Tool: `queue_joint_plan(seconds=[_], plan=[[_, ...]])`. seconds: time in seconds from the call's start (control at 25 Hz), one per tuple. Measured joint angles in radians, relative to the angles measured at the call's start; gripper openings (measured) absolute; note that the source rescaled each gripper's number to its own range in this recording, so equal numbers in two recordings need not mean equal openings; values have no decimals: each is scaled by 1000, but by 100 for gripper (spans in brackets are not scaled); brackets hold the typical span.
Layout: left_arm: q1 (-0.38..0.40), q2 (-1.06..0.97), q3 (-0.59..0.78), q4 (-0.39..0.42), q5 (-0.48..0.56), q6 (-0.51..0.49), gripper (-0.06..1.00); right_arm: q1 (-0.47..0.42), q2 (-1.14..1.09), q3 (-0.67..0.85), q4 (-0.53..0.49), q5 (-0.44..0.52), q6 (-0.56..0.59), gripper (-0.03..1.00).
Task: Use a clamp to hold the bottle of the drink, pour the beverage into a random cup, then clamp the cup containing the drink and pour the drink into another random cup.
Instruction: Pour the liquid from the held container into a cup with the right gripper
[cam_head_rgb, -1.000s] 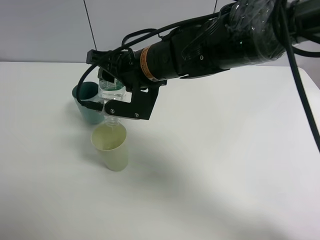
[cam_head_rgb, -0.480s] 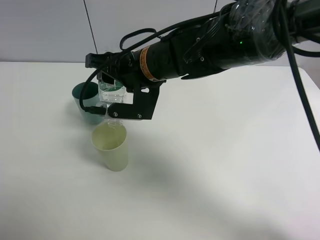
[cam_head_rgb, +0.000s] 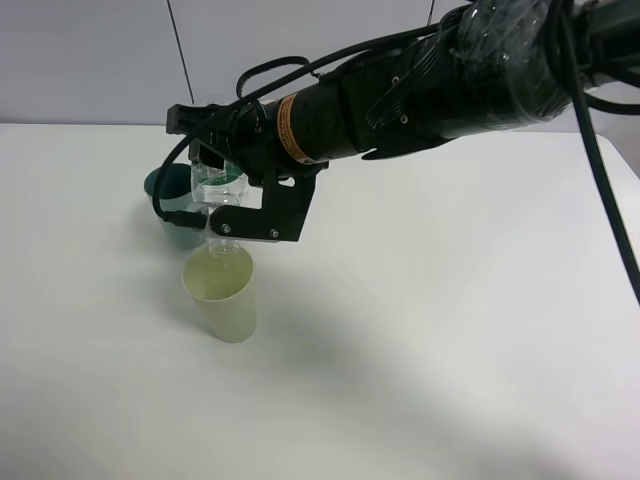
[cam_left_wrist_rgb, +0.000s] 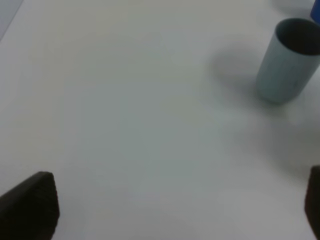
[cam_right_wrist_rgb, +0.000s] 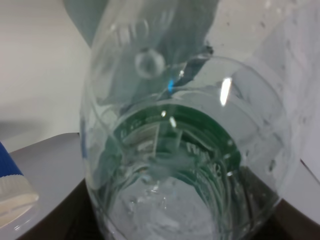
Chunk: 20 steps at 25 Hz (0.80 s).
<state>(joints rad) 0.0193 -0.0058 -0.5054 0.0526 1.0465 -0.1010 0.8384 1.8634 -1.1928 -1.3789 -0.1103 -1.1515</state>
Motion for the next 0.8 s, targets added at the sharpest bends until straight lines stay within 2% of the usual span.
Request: queue_joint_plan(seconds=[0.8], plan=[[0, 0, 0, 0, 0, 0, 100, 5, 0, 0, -54, -7, -69, 0]])
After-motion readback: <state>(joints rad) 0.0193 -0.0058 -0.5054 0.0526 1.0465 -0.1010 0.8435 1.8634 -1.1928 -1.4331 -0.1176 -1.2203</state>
